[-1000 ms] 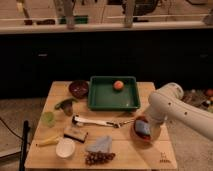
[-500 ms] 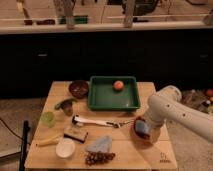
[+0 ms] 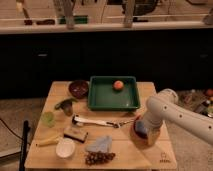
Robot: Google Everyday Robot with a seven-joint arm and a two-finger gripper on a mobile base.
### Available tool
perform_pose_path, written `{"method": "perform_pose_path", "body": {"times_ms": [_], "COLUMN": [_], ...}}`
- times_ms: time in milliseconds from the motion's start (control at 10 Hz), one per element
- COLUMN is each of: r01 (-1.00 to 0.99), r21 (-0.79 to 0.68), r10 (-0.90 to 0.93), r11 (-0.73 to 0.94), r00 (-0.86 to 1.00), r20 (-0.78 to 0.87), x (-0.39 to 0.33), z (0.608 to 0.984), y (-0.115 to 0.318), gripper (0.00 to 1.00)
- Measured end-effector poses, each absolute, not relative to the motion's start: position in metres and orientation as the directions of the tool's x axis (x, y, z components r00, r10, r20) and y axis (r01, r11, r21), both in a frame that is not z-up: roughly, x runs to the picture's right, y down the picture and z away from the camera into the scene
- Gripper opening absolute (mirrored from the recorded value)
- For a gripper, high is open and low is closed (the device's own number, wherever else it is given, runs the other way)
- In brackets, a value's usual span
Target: Wipe table surface with sponge
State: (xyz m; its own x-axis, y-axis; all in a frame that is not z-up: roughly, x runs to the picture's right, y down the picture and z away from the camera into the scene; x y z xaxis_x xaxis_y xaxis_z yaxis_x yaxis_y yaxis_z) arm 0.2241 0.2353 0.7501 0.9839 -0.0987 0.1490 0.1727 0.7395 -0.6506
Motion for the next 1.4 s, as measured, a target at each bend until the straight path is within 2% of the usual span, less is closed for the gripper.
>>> {"method": "perform_pose_path", "body": {"times_ms": [300,1100,1200,1400], "r01": [0.171,-0.098,-0.118,-0.135], "r21": [-0.660,-0.632,-0.631,-0.630], "r10": [-0.097,0.118,0.136,0.153], "r11": [0.732,0.769,0.767,0.765], "r00": [0.984,0.993,0.990,0.988], "r20": [0.147,-0.011,-0.021,-0.026], "x": [0.224,0.241,0.242,0.244], "z": [0.757,0.757,0.759,0.761], "y": [0.243,0.224,0.224,0.223], "gripper": [0.80,0.80,0.78,0.66]}}
